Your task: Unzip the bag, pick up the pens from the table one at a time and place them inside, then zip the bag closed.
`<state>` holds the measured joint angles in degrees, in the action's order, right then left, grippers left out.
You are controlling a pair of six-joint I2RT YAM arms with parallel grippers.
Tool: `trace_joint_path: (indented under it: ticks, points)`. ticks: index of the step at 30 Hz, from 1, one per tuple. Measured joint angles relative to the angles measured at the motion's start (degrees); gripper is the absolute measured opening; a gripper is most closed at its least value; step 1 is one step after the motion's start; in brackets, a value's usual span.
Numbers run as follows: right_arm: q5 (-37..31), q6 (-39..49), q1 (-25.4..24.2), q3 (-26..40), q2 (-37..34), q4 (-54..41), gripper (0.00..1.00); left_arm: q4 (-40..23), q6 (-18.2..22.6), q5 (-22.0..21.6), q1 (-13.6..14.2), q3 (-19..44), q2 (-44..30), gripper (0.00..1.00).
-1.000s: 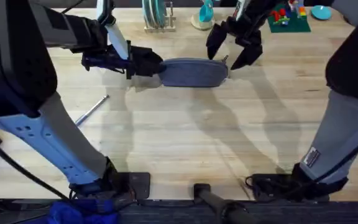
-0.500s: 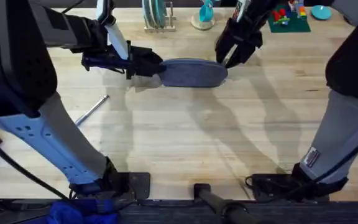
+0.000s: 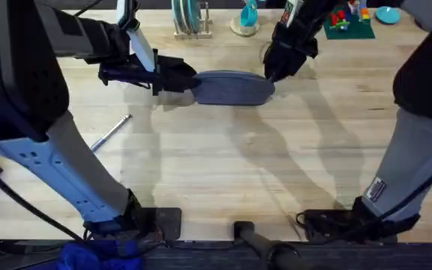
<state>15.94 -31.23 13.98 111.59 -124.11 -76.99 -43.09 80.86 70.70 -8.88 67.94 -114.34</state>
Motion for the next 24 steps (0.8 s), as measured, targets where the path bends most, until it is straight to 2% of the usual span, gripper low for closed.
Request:
trace_joint_path:
  ticks: [14,24]
  points:
    - [-0.6,1.5,0.0,0.2,0.0,-0.4,0.033,-0.5,0.0,0.0,0.0,0.0,0.0,0.039]
    - [-2.8,2.2,0.2,4.9,0.0,-4.3,0.033,-0.4,0.0,0.0,0.0,0.0,0.0,0.039]
